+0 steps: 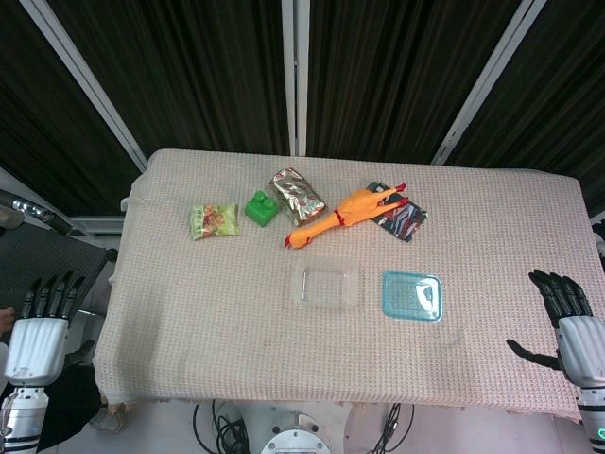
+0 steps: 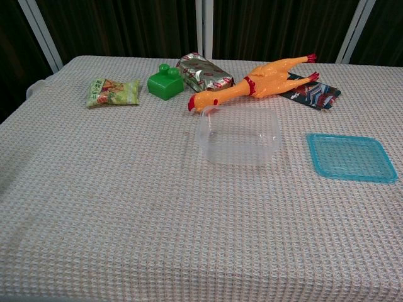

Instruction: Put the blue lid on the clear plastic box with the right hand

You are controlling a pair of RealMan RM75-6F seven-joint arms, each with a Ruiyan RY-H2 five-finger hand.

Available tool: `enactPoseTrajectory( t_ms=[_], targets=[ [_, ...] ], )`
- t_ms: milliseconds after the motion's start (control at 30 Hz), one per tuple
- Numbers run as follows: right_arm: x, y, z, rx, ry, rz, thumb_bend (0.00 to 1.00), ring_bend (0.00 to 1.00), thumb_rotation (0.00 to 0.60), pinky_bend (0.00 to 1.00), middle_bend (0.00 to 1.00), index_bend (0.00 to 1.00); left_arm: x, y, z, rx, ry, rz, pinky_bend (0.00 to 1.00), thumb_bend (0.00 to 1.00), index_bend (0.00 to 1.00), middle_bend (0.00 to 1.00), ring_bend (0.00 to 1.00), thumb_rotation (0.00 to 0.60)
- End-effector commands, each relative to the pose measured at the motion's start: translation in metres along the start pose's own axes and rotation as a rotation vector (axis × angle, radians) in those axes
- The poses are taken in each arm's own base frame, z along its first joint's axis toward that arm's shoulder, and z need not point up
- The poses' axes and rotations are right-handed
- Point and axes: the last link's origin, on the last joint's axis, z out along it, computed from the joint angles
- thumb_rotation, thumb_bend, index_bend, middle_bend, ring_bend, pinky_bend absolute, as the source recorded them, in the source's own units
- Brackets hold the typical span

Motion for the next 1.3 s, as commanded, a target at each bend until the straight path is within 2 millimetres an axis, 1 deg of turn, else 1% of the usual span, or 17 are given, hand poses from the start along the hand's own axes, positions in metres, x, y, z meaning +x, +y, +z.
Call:
enactPoseTrajectory(
  t_ms=[33, 200, 333, 433, 567, 667, 800, 967, 1300],
  targets=[
    [-0.003, -0.002, 0.003, 0.006, -0.011, -0.002, 0.03, 0.0, 0.6, 0.0, 0.07, 0.0, -0.001, 0.001, 0.001, -0.003, -0.002, -0.002, 0.0, 0.03, 0.05, 0.01, 0.0, 0.6],
    [-0.015, -0.013, 0.015, 0.031, -0.071, 0.001, 0.03, 0.0, 0.6, 0.0, 0.07, 0.0, -0.006, 0.003, 0.002, -0.014, -0.011, -0.009, 0.0, 0.03, 0.05, 0.01, 0.0, 0.6],
    [-0.035, -0.032, 0.033, 0.051, -0.16, 0.019, 0.02, 0.0, 0.6, 0.0, 0.08, 0.0, -0.009, 0.005, 0.003, -0.023, -0.013, -0.022, 0.0, 0.03, 0.05, 0.01, 0.0, 0.6],
    [-0.054, -0.049, 0.053, 0.065, -0.261, 0.038, 0.01, 0.0, 0.6, 0.0, 0.1, 0.0, -0.012, 0.005, 0.003, -0.03, -0.022, -0.03, 0.0, 0.03, 0.05, 0.01, 0.0, 0.6],
    [-0.08, -0.07, 0.083, 0.064, -0.397, 0.068, 0.0, 0.0, 0.6, 0.0, 0.06, 0.0, -0.014, 0.004, 0.003, -0.036, -0.024, -0.033, 0.0, 0.03, 0.05, 0.01, 0.0, 0.6],
    [-0.096, -0.079, 0.105, 0.055, -0.45, 0.057, 0.0, 0.0, 0.6, 0.0, 0.04, 0.0, -0.015, 0.003, 0.004, -0.038, -0.024, -0.036, 0.0, 0.03, 0.05, 0.01, 0.0, 0.6],
    [-0.117, -0.088, 0.124, 0.054, -0.497, 0.013, 0.0, 0.0, 0.6, 0.0, 0.04, 0.0, -0.017, 0.002, 0.006, -0.041, -0.032, -0.043, 0.0, 0.03, 0.05, 0.01, 0.0, 0.6],
    [-0.135, -0.092, 0.136, 0.052, -0.521, -0.058, 0.0, 0.0, 0.6, 0.0, 0.05, 0.0, -0.021, 0.001, 0.009, -0.044, -0.046, -0.047, 0.0, 0.03, 0.05, 0.01, 0.0, 0.6],
    [-0.149, -0.082, 0.142, 0.0, -0.529, -0.086, 0.0, 0.0, 0.6, 0.0, 0.11, 0.0, -0.021, 0.002, 0.011, -0.048, -0.049, -0.044, 0.0, 0.03, 0.05, 0.01, 0.0, 0.6]
  ],
)
